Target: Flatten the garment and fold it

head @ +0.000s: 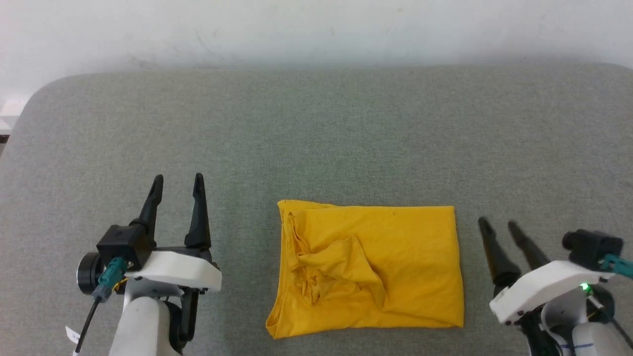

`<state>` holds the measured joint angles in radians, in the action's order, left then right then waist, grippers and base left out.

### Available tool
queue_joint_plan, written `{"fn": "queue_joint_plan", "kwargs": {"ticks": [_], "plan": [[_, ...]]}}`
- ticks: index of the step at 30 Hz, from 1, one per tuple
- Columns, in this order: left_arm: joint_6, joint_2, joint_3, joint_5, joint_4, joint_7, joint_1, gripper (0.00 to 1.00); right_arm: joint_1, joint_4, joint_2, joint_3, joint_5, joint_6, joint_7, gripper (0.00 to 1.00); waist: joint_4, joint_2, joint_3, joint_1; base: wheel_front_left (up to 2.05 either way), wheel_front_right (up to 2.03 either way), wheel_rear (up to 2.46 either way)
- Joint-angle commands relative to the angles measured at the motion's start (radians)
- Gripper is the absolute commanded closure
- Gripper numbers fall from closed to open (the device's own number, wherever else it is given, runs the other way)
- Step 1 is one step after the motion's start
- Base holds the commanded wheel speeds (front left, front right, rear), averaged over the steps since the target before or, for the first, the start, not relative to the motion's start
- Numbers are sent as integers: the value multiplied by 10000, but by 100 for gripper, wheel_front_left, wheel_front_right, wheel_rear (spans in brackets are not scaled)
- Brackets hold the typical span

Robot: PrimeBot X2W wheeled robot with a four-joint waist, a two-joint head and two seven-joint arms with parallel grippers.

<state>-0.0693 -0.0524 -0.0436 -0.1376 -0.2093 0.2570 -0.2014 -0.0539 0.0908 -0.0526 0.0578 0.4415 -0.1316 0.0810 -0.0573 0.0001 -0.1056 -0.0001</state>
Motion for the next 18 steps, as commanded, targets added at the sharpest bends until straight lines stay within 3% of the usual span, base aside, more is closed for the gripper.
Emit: {"fn": "queue_joint_plan", "kwargs": {"ticks": [1,18], "plan": [[-41,22,1,58,20,47,59,0,81,303,24,-33,223,9,278,0,-13,-1,-45,1,0,0,0],[28,22,159,-107,-40,47,-46,0,-1170,3629,24,-1111,1959,9,2692,0,-320,-1,-235,1,0,0,0]]}}
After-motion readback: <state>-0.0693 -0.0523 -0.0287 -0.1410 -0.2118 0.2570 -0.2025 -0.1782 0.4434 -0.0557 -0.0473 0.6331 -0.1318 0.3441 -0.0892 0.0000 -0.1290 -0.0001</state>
